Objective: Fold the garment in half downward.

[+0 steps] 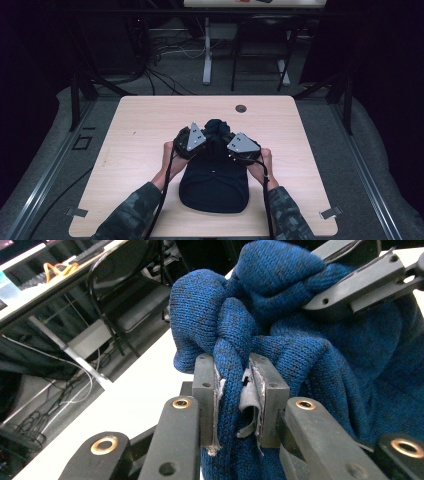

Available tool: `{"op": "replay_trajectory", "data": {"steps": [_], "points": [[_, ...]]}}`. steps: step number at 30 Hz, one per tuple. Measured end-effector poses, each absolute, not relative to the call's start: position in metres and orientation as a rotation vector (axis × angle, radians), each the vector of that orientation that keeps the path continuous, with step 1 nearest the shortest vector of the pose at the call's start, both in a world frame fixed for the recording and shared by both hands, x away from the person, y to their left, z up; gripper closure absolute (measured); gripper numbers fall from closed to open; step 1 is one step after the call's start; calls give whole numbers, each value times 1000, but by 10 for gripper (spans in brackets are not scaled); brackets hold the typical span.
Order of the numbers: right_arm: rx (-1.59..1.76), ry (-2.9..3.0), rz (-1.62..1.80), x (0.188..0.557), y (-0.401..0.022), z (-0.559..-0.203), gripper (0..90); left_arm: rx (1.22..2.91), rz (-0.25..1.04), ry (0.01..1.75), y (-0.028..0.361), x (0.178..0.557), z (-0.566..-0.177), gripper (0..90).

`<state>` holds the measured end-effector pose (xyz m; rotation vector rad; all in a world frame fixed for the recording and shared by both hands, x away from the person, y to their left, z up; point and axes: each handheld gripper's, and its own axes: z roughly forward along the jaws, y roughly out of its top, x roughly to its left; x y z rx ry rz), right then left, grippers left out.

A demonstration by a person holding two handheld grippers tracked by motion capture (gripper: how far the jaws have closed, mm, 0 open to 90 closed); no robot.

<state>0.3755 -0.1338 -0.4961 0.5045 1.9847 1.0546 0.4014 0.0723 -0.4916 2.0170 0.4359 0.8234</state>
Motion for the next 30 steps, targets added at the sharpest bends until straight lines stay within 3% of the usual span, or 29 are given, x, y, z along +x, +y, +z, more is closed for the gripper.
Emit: {"op": "replay_trajectory", "data": {"steps": [15, 18, 20, 24, 30], "points": [[488, 1923, 1015, 383, -141, -486, 783, 2067, 739, 480, 75, 423, -468, 750], [467, 1858, 978, 390, -141, -474, 787, 1994, 838, 456, 71, 423, -453, 761], [432, 1784, 982, 387, -141, -466, 790, 1921, 980, 361, 70, 408, -446, 768], [295, 1717, 980, 359, -142, -474, 791, 1855, 1142, 233, 79, 377, -479, 773], [298, 1810, 968, 343, -151, -503, 790, 1907, 1053, 296, 89, 371, -516, 773]]}}
